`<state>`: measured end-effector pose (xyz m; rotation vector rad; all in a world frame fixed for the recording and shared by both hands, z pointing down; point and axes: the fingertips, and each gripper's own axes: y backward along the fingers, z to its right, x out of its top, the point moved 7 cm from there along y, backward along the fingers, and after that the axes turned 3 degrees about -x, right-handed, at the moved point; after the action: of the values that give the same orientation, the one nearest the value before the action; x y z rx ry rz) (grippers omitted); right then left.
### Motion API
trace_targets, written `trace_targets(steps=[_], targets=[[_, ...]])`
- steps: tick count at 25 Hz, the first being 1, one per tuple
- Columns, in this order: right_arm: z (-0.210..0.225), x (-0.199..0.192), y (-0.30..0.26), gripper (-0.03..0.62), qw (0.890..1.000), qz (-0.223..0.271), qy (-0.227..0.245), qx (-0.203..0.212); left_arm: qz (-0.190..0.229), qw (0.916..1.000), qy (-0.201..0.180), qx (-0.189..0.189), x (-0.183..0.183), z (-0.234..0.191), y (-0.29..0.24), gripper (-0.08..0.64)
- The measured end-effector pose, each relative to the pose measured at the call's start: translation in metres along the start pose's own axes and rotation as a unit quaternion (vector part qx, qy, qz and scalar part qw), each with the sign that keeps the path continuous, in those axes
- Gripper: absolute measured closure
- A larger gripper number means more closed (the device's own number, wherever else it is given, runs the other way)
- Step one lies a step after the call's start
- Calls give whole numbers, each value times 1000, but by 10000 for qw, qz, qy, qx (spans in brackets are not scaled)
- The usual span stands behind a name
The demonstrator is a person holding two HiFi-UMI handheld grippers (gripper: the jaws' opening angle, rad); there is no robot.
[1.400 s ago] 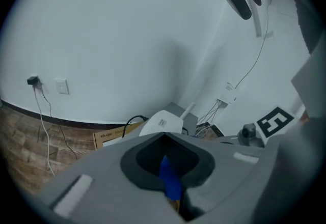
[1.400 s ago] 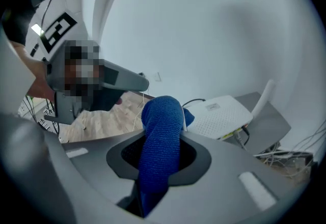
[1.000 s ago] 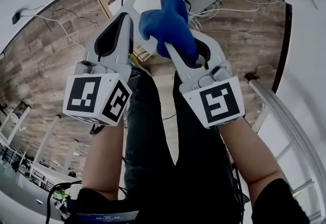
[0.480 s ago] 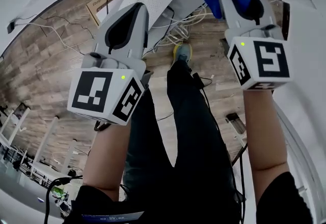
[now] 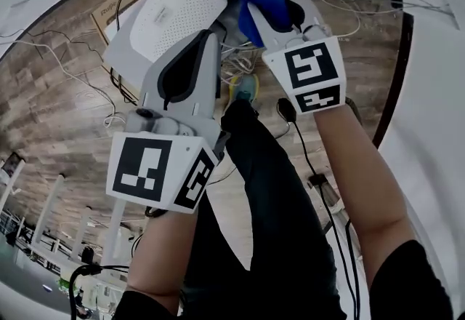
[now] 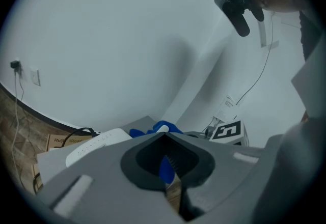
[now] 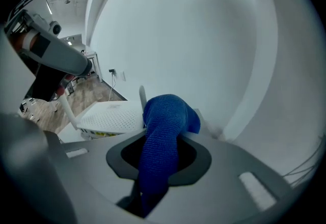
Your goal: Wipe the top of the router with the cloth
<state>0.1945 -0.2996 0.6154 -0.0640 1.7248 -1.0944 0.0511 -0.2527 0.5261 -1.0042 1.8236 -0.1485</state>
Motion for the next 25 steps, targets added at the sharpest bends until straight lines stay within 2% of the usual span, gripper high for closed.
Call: trace_targets(steps=[5,14,22,25], targets=[[-4,-4,-4,483,9999,-62,-28,94,-36,10000,-75,-8,0,-1,1,558],[-17,50,63,483,9982,407,-422,-115,4,9987,-418,-281,43,14,21,558],[-63,105,134,483,9887,1035,-1025,-358,5,9940,-919,-593,85,24,59,558],[-89,110,137,483,9890,927,-1134,-203,-35,9938,-970,-550,90,15,76,558]])
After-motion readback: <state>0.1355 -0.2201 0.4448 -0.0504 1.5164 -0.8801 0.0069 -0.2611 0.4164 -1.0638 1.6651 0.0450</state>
